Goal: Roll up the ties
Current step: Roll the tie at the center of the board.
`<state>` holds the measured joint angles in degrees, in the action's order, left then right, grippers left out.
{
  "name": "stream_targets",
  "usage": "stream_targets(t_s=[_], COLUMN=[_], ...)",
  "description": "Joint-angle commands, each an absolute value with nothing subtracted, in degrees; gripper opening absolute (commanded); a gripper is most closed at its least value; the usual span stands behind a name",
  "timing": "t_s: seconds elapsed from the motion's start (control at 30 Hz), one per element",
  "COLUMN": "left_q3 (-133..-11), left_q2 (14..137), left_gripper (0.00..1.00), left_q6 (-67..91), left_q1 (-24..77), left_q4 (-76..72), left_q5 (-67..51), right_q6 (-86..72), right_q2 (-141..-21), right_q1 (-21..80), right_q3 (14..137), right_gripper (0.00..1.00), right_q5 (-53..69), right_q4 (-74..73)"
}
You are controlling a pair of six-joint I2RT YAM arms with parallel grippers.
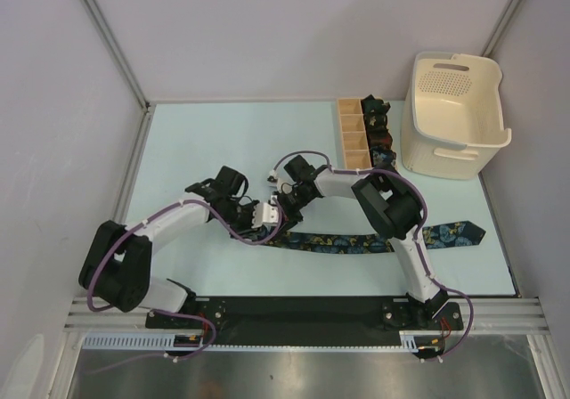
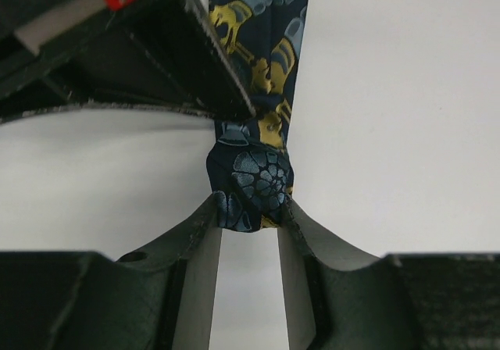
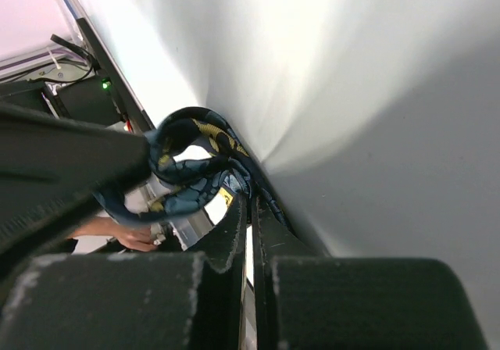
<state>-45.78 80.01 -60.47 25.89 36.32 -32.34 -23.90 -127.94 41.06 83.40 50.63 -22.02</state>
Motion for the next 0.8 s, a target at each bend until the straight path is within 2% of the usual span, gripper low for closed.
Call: stream_targets(t_s=[0.0,0.27,0.5,0.67,0.77], left_q3=[-47.9,-47.9,-46.5,-45.7,-45.62], left_q2=[82.35,87.88,90.09,90.35,90.26], left_gripper=[0.38,0.37,0.35,0.34,0.34], left_q6=[-57.75,-53.97,-54.67,-54.67,-54.67], left_q1=[28.91,32.34,32.43,32.43,32.43], left_q4=[33.23,29.01,28.74,28.74,28.83], left_q5=[-35.6,-29.81,-27.95,-28.21,-28.39], right_q6=[-23.38,-26.62,-33.31,-33.31,-33.57], right_q2=[-129.46,-127.89,-122.97,-119.98,-118.39], right_q1=[40.87,40.17,37.71,36.83,36.65], right_q3=[84.64,83.06,76.65,74.8,73.66], right_gripper=[0.0,0.0,0.19,0.25,0.32], right_q5=[47.99,50.36,56.24,57.74,58.09], right_q4=[-21.62,-18.12,-10.73,-11.16,-10.38])
